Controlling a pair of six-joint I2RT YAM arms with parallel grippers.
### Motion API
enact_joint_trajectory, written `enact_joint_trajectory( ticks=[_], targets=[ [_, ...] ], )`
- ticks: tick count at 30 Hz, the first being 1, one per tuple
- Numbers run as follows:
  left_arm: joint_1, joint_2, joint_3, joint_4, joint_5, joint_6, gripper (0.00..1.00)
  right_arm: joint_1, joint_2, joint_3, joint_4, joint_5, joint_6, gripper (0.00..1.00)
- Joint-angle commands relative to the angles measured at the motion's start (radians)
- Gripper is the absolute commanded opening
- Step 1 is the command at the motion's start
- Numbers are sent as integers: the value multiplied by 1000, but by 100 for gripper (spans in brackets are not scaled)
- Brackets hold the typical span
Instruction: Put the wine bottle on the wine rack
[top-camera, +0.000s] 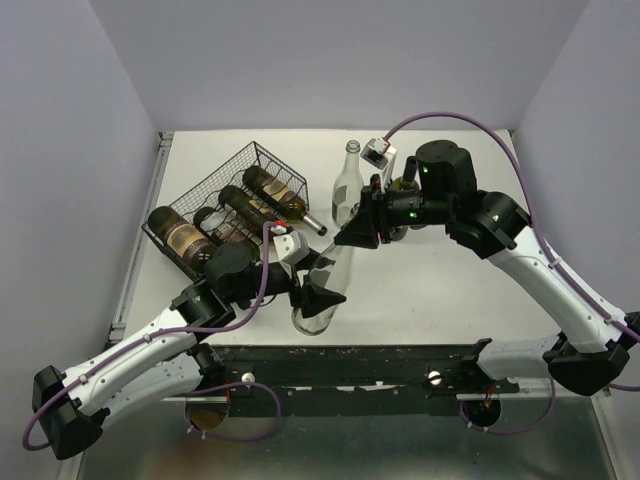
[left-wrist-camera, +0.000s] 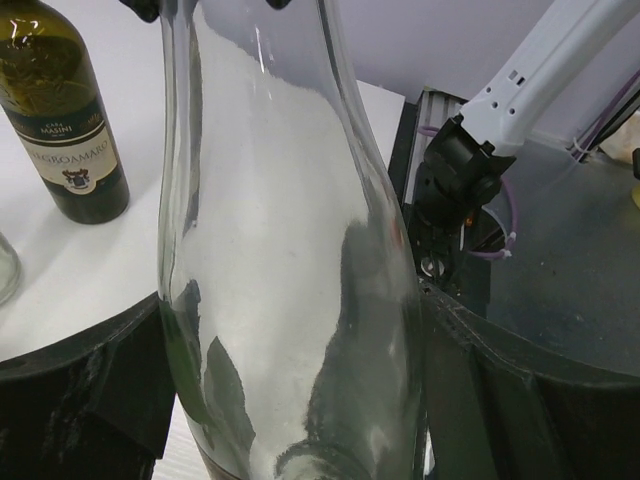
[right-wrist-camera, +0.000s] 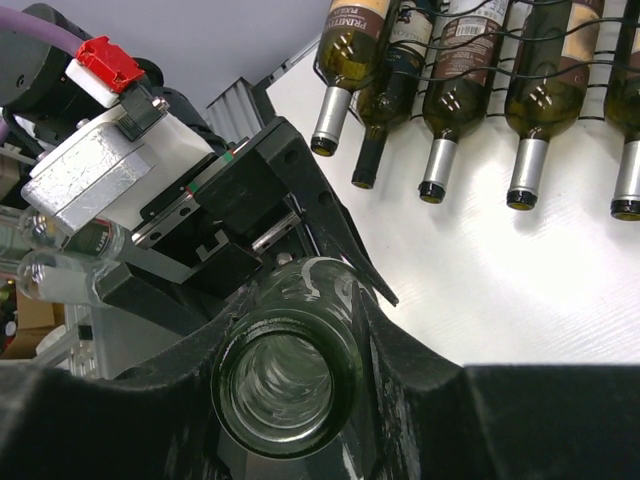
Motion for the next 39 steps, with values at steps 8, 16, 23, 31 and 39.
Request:
enact_joint_trajectory(
  ticks=[8,16,23,31,39],
  targets=[
    [2,31,188,-280,-186,438,0,8,-136,34,18,41,42,97],
    [1,39,248,-384,-296,645,0,8,-176,87,-69,263,48,100],
    [-22,8,211,-399,-270,978,0,8,-147,127,-175,326,59,100],
    [-53,28,204,-333,-348,1252,0,8,-69,60,-250,314,-6,99],
    [-85,88,214,-261,-471,1417,0,10,3,-31,-243,240,-24,90]
  ],
)
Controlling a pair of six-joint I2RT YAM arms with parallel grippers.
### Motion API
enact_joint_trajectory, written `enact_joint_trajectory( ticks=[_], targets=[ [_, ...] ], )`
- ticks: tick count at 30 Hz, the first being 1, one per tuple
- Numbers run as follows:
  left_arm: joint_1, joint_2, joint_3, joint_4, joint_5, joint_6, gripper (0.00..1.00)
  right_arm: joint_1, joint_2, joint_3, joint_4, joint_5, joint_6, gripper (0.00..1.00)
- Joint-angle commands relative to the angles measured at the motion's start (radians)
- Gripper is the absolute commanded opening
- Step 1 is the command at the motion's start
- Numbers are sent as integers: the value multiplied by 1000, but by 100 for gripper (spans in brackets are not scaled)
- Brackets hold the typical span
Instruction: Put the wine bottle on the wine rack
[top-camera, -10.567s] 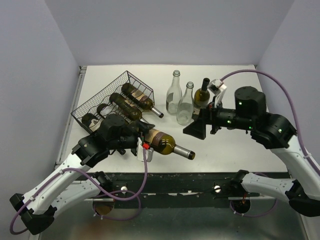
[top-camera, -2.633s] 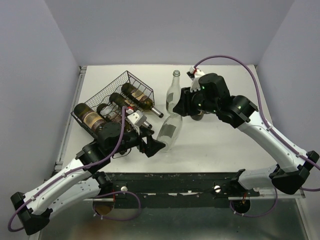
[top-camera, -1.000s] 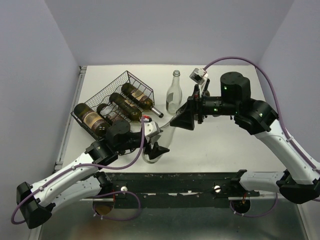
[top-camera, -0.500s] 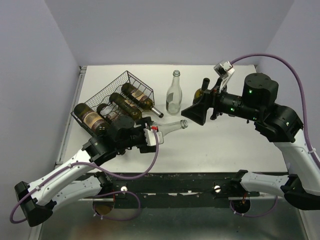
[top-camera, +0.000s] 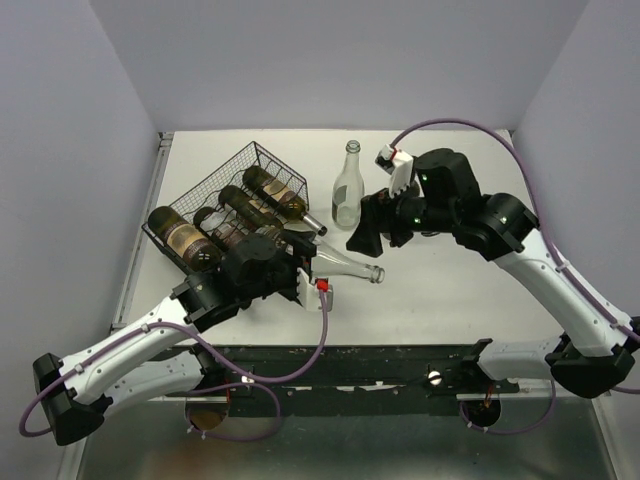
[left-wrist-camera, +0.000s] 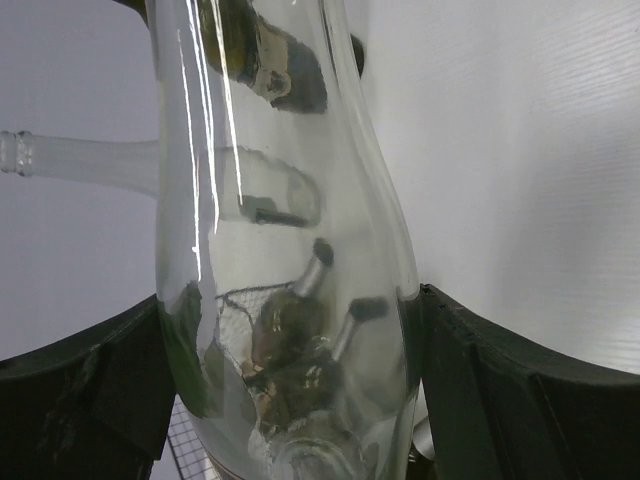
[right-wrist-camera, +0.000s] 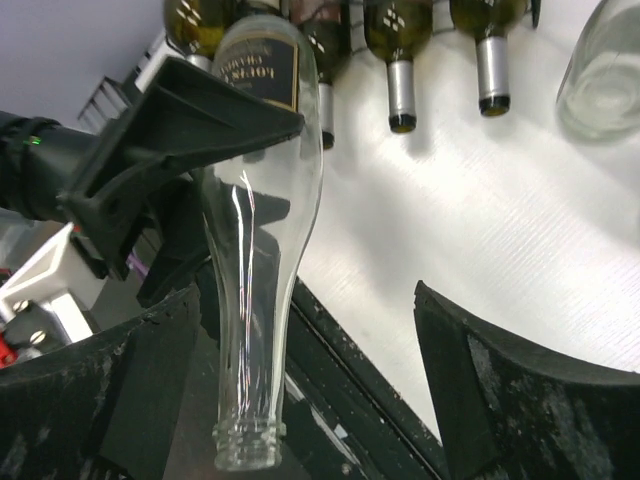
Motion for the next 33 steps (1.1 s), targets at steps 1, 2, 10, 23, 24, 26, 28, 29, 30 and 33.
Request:
enact_joint_trajectory(
  ticks=[1,2,10,23,24,26,28,29,30,33],
  targets=[
    [-17,10,34,214,-99,177,0,8,19,-57,-24,-55,-25,89],
    [-20,19,38,213,-123,190,0,11,27,-67,-23,-57,-28,89],
    [-42,114,83,228,-229,257,0,51,61,-135,-23,-54,-32,83],
    [-62,170,104,282,-269,247,0,74,96,-224,31,-31,-34,77],
    [-62,168,106,282,-266,243,0,77,96,-228,37,-28,-34,77],
    [-63,167,104,287,-259,240,0,78,99,-239,48,-23,-39,76],
    [-63,164,104,290,-252,233,0,80,102,-247,53,-17,-45,75],
    [-63,163,104,290,-249,228,0,78,102,-250,59,-20,-46,73],
    [-63,162,104,294,-246,223,0,81,104,-256,65,-22,-49,72],
    [-63,163,104,302,-242,213,0,84,107,-265,77,-29,-55,65]
  ],
)
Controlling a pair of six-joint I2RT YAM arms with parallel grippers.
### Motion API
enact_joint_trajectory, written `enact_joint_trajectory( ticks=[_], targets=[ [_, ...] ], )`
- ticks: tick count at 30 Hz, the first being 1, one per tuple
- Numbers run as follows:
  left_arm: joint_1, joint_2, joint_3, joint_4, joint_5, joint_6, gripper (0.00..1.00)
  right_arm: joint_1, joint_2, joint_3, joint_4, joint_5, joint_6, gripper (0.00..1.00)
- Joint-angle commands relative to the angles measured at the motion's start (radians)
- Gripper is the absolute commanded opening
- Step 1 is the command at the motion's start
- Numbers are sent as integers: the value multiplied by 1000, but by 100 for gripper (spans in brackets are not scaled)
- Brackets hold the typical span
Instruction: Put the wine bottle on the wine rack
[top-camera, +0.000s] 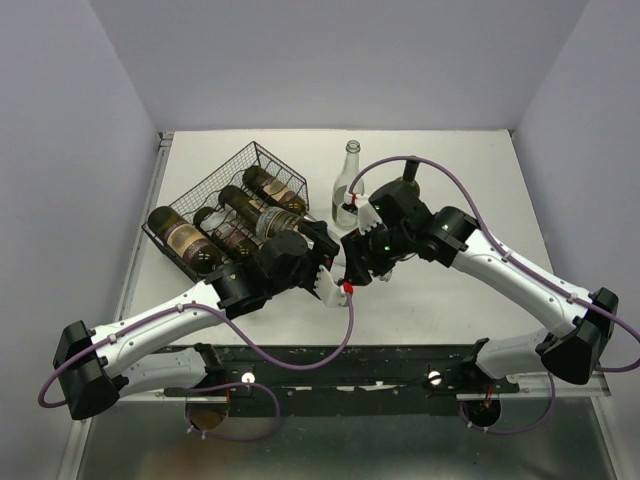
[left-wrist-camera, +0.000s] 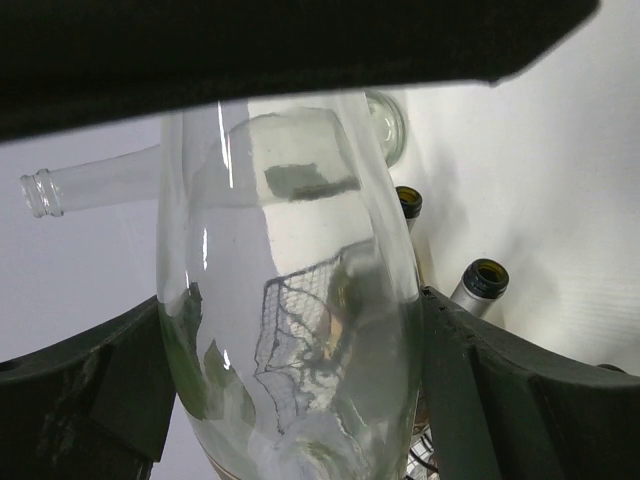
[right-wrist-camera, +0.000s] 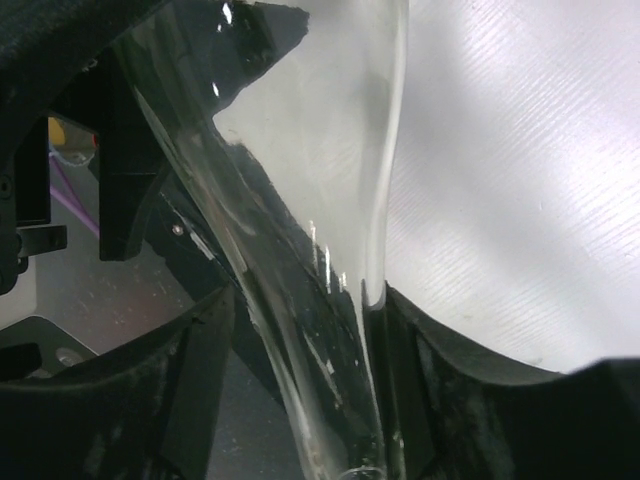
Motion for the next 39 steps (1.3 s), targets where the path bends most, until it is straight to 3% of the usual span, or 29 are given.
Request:
enact_joint_trajectory(
  ticks=[1,7,11,12,14,17,19,20,30,36,39],
  targets=[
    [-8,-28,76,211,-18,-7,0,18,24,-26,47,0,-23,61],
    [-9,-31,82,218,-13,-43,0,22,38,-23,28,23,-32,33],
    [-9,-34,96,205,-4,-92,0,24,38,-26,17,58,-25,3],
    [-9,-34,99,197,1,-102,0,24,35,-23,16,72,-20,1],
    [-9,-36,93,205,-13,-109,13,24,24,-22,20,91,-12,1],
    [-9,-51,52,238,-12,-94,56,25,-6,-17,34,115,4,1],
    [-9,-66,15,260,-5,-68,76,27,-28,-6,39,129,15,1],
    [-9,-71,1,266,-4,-50,99,27,-42,-2,42,138,20,1],
    [-9,-118,-174,353,-48,206,99,25,-98,61,40,253,77,1],
    [-9,-164,-197,326,-61,187,99,25,-118,80,56,272,89,1],
    [-9,-215,-198,346,-67,109,99,27,-118,89,79,252,90,1]
  ],
)
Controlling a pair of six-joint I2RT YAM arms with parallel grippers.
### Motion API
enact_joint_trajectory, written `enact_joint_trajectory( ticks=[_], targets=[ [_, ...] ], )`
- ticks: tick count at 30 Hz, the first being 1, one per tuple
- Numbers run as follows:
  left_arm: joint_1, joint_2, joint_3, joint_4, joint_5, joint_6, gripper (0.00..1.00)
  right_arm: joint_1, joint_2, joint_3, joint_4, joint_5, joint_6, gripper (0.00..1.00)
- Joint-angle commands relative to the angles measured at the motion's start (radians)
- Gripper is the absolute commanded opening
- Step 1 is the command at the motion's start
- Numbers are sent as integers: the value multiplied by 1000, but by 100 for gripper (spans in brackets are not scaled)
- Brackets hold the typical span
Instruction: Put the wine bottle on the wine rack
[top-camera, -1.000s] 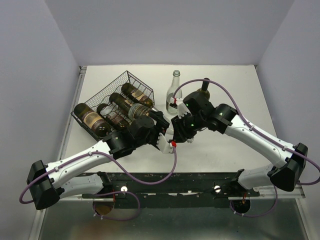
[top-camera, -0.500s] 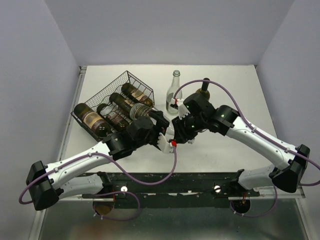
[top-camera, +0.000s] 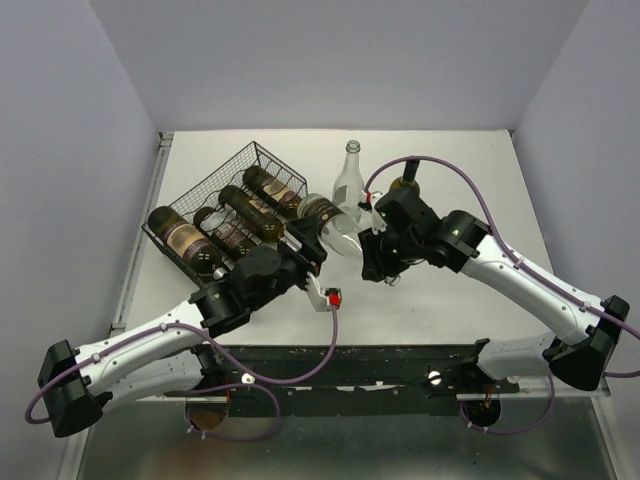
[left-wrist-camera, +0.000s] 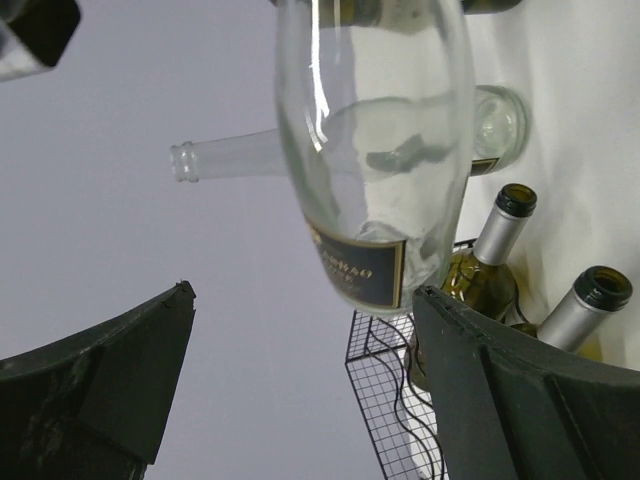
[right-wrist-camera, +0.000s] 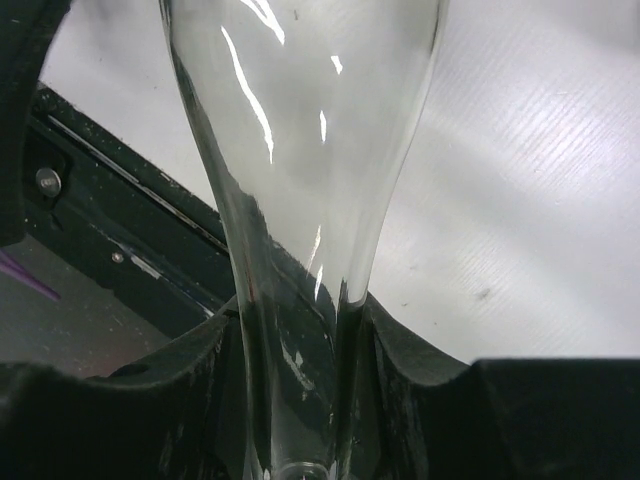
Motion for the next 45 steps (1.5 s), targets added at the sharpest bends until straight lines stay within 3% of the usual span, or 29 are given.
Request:
enact_joint_trajectory(
  ticks=[1,10,17,27,34,45],
  targets=[
    [-5,-98,-7,60,-27,-94,99,2,-64,93,176,4,3,1],
    [-10,-404,78,19,42,-443,99,2,-47,140,250,-125,19,1],
    [-10,-517,152,70,-6,-727,99,12,-21,150,354,-202,40,1],
    [-10,-599,192,48,-130,-1140,99,183,177,185,584,-35,45,1],
    [-10,-658,180,-24,-156,-1260,99,229,365,263,734,54,40,1],
    [-10,-686,193,-119,-228,-1300,99,231,554,383,836,182,0,1]
  ],
)
